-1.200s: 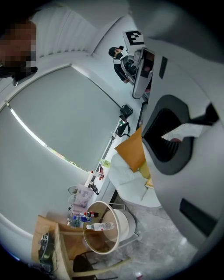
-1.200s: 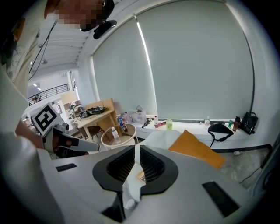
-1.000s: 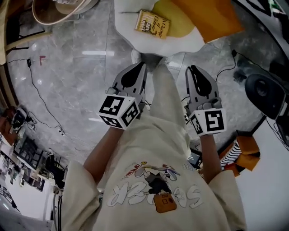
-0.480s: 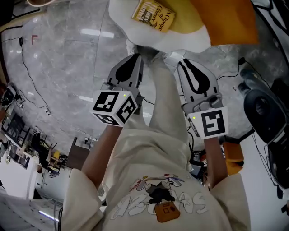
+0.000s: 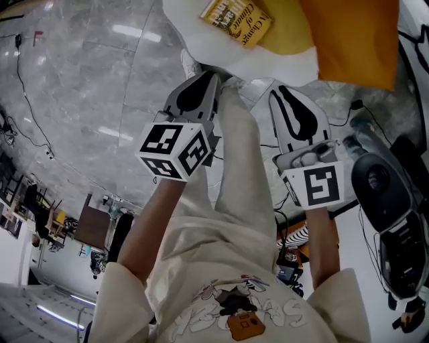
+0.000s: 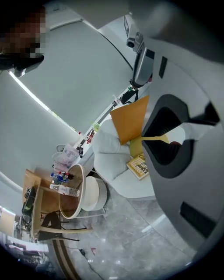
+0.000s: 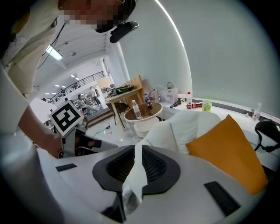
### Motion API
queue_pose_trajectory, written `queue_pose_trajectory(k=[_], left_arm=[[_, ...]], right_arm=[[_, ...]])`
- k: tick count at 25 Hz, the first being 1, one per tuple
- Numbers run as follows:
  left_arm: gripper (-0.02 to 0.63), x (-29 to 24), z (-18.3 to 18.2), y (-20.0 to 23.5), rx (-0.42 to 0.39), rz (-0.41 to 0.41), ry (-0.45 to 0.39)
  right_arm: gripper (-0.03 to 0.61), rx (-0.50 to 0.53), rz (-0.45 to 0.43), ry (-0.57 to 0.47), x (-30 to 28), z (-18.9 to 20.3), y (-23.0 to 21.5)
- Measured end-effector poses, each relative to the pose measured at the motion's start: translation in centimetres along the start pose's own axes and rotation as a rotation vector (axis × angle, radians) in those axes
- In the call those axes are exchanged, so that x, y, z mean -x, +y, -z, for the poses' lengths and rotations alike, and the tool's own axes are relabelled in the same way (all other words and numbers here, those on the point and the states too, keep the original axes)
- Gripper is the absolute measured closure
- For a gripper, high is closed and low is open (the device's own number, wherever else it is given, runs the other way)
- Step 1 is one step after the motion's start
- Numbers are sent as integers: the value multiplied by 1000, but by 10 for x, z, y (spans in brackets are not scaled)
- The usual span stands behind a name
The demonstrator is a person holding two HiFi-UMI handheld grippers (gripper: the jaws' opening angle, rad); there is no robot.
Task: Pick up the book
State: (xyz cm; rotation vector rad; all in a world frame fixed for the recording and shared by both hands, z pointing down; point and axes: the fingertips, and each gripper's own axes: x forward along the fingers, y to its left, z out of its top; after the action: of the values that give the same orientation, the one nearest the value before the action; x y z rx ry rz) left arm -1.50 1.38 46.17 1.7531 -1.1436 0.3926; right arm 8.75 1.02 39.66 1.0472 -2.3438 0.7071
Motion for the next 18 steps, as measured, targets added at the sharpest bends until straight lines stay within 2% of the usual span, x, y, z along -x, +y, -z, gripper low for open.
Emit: queue_pose_trajectory(k=[9, 18], left_arm=[[528, -56, 29, 57, 155, 2, -11], [454, -95, 44, 86, 232, 28, -24]], right_arm=[[523, 25, -69, 65, -63, 37, -1], [522, 53, -75, 106, -105, 64, -16]])
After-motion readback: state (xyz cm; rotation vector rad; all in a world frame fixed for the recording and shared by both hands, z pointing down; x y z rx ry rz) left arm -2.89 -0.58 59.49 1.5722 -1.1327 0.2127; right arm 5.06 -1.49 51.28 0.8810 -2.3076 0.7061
